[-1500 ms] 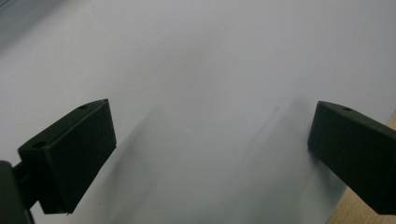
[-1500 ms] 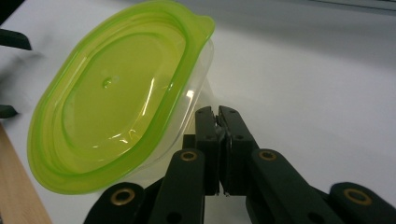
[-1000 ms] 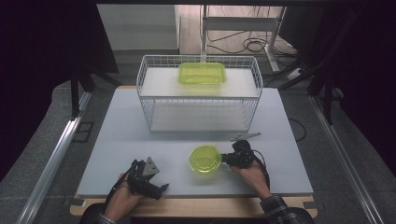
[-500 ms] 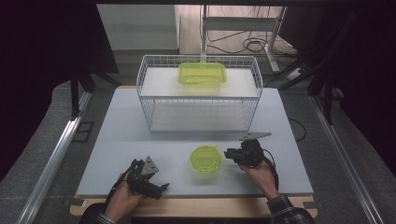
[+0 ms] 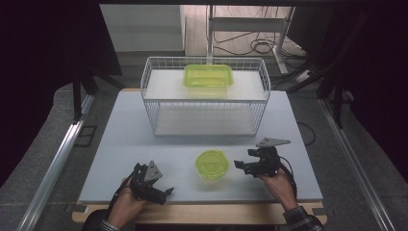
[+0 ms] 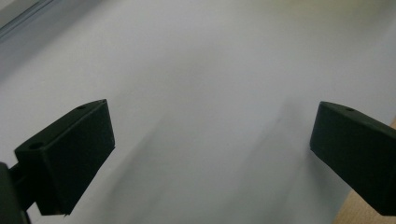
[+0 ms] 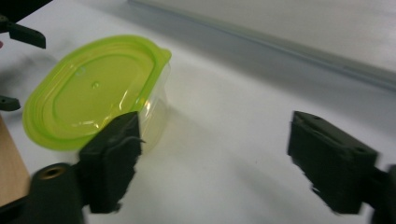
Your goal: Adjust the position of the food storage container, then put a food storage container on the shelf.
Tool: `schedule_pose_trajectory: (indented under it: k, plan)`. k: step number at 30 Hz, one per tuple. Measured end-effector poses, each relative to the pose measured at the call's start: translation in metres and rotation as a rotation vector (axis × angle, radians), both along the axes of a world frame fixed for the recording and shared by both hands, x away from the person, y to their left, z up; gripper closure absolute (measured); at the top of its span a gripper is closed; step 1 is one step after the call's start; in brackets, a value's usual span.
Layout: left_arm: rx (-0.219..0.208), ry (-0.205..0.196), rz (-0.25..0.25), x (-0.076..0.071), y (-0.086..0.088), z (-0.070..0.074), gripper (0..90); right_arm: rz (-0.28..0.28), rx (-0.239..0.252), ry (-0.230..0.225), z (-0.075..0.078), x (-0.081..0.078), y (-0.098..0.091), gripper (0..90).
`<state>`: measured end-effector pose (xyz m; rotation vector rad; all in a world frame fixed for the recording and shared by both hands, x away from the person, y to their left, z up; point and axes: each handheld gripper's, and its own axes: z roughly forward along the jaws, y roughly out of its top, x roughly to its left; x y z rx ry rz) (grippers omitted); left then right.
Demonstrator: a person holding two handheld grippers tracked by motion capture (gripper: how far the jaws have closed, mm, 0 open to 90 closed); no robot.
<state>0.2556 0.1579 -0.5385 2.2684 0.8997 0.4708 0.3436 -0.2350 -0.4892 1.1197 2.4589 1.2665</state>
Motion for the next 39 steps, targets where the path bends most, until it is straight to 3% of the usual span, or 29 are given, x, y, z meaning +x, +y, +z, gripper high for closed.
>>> schedule_pose_trajectory:
  k: [12,25,33,39]
  plan:
    - [0.012,0.005,-0.005,0.000,-0.001,-0.001,0.0,0.007,-0.046,0.002,-0.006,0.000,0.001,3.1]
    - [0.020,0.001,-0.002,0.000,-0.001,-0.001,0.0,-0.001,0.002,0.024,0.001,0.006,0.008,2.6]
    - [0.026,-0.001,-0.004,0.000,-0.002,-0.002,0.0,0.016,0.072,0.118,0.006,0.017,0.018,3.3]
    - [0.032,-0.002,-0.005,0.000,-0.003,-0.002,0.0,0.026,0.101,0.174,0.010,0.023,0.028,16.0]
